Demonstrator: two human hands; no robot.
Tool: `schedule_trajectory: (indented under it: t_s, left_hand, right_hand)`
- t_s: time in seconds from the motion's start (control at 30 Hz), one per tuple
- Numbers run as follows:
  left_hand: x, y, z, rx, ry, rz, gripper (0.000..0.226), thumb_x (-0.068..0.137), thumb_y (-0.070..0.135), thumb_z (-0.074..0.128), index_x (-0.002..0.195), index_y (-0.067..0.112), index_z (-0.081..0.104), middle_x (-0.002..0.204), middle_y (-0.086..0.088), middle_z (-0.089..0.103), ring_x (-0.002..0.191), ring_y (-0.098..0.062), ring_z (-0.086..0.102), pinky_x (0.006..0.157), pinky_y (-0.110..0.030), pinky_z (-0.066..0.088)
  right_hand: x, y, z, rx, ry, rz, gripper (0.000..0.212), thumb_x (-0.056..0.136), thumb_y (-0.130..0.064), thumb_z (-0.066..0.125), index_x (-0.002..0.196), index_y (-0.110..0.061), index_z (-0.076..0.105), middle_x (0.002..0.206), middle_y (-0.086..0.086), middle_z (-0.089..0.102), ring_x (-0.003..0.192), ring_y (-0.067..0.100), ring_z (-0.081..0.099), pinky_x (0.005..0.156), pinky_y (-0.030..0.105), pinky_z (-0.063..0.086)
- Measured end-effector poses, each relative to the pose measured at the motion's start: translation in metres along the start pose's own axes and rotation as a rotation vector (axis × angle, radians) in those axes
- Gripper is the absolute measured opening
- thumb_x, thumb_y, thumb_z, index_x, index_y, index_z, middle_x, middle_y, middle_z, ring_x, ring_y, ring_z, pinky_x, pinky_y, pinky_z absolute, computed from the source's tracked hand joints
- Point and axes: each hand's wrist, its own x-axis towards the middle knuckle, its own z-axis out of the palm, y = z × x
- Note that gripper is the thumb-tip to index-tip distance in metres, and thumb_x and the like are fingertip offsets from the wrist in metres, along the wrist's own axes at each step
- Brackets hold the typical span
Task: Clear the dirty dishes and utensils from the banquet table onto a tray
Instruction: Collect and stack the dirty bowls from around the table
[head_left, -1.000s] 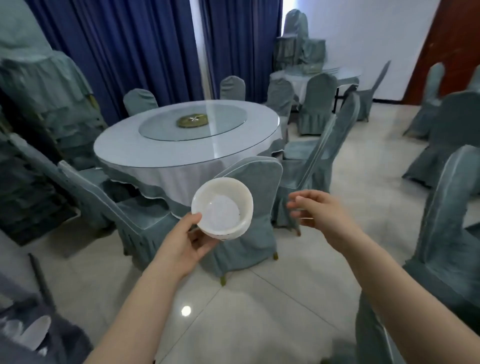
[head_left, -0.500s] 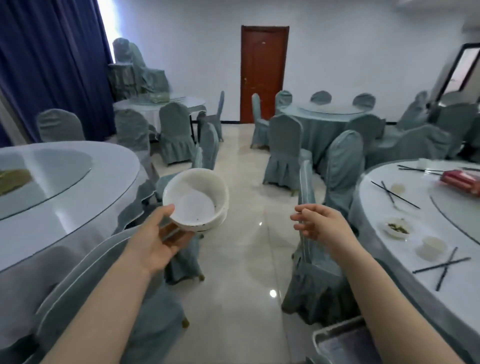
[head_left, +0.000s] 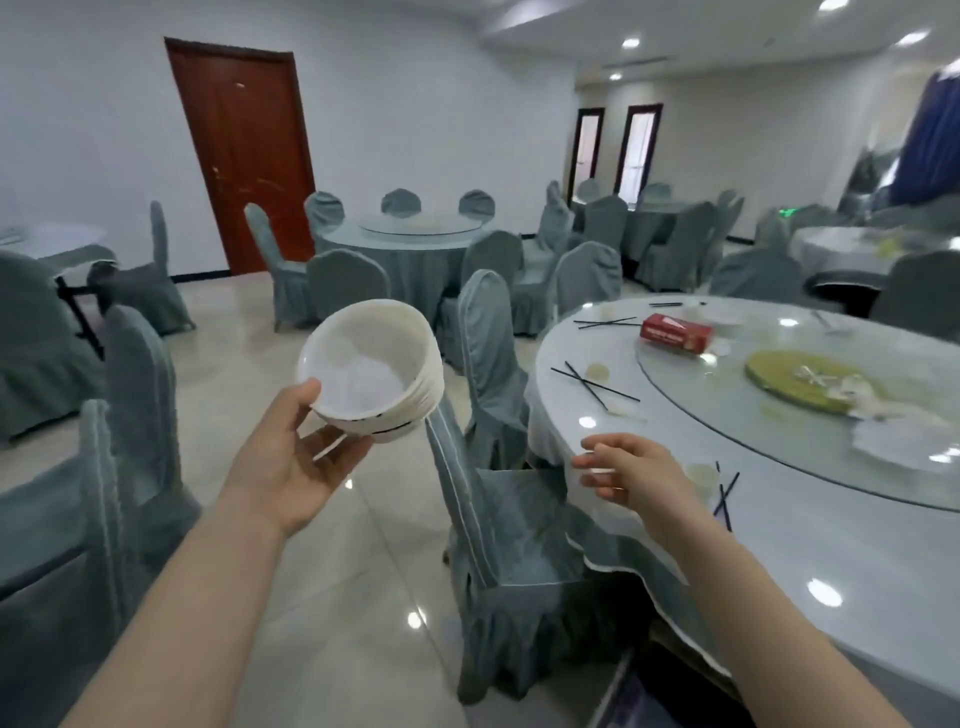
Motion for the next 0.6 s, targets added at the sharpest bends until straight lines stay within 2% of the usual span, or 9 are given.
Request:
schedule_trajectory:
  t_s: [0.1,0.2,0.4,0.53,0.6]
  left_hand:
    - [0.051,0.001,0.017,0.036,-0.082,-0.04,0.009,0.09,0.024,0.061,0.095,0.016,0.061,0.094,-0.004,0.06,0.085,-0.024,0.062,0.07,-0.037,0.061]
    - [0.099,0.003,0.027,0.05,-0.161,-0.123,0.011,0.089,0.022,0.062,0.095,0.013,0.06,0.094,-0.009,0.059,0.084,-0.025,0.062,0.064,-0.035,0.061]
    - [0.182,-0.01,0.045,0.074,-0.233,-0.322,0.024,0.087,0.022,0.065,0.108,0.012,0.058,0.108,-0.018,0.056,0.097,-0.03,0.061,0.058,-0.035,0.06]
    - [0.227,-0.028,0.054,0.091,-0.262,-0.397,0.046,0.087,0.019,0.064,0.131,0.013,0.051,0.11,-0.017,0.056,0.098,-0.029,0.06,0.056,-0.036,0.059]
    - [0.253,-0.036,0.063,0.105,-0.282,-0.426,0.049,0.087,0.019,0.064,0.134,0.013,0.05,0.11,-0.018,0.056,0.097,-0.029,0.059,0.055,-0.036,0.059]
  right_hand:
    - [0.017,-0.004,-0.001,-0.019,0.112,0.015,0.011,0.089,-0.007,0.061,0.098,-0.008,0.067,0.086,0.011,0.075,0.069,0.02,0.067,0.064,0.027,0.051]
    - [0.037,0.0,0.002,-0.009,0.234,0.04,0.013,0.092,-0.01,0.058,0.1,-0.009,0.067,0.088,0.01,0.075,0.072,0.021,0.068,0.063,0.027,0.052]
    - [0.07,0.027,0.009,0.008,0.401,0.12,0.013,0.094,-0.012,0.056,0.101,-0.01,0.067,0.087,0.009,0.075,0.072,0.023,0.069,0.06,0.026,0.052]
    - [0.099,0.058,0.001,0.016,0.476,0.236,0.012,0.094,-0.015,0.058,0.102,-0.01,0.065,0.088,0.01,0.074,0.072,0.022,0.068,0.063,0.029,0.05]
    - [0.124,0.08,-0.006,0.043,0.521,0.307,0.013,0.092,-0.016,0.06,0.103,-0.008,0.064,0.09,0.012,0.074,0.073,0.025,0.068,0.063,0.029,0.051]
